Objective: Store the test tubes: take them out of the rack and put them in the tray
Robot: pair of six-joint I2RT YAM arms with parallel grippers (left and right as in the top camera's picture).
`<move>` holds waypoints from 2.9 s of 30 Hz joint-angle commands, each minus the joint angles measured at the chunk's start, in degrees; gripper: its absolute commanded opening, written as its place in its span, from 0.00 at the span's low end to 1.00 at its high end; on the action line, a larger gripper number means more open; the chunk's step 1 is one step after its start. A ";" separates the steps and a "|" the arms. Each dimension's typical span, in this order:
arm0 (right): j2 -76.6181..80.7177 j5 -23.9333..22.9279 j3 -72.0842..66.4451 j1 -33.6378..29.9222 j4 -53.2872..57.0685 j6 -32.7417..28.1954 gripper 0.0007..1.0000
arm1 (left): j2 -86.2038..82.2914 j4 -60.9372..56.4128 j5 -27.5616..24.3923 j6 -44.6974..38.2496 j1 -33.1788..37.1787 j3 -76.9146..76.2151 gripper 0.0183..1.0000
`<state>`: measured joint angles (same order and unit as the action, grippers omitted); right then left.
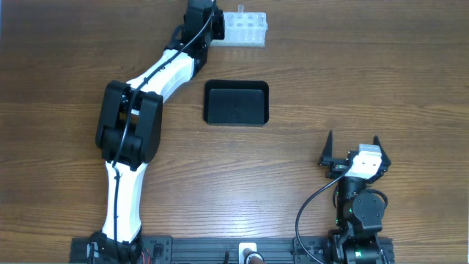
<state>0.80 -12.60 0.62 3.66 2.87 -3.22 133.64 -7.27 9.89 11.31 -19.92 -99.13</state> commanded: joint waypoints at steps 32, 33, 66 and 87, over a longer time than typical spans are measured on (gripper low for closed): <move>-0.46 0.11 -0.35 -0.26 0.13 -0.04 0.99 | -0.96 -1.73 0.07 -0.59 -0.22 -1.51 0.12; -0.46 0.11 -0.35 -0.26 0.13 -0.04 0.99 | -1.90 -1.68 0.07 -0.63 -0.22 -1.51 0.11; -0.46 0.11 -0.35 -0.26 0.15 -0.04 0.99 | -27.43 47.41 0.79 18.10 -9.27 7.02 0.06; -0.46 0.11 -0.35 -0.26 0.13 -0.04 0.99 | -16.92 50.42 3.72 17.42 -11.56 9.18 0.07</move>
<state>0.80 -12.58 0.62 3.66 2.90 -3.22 115.42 43.11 11.92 28.18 -30.85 -90.41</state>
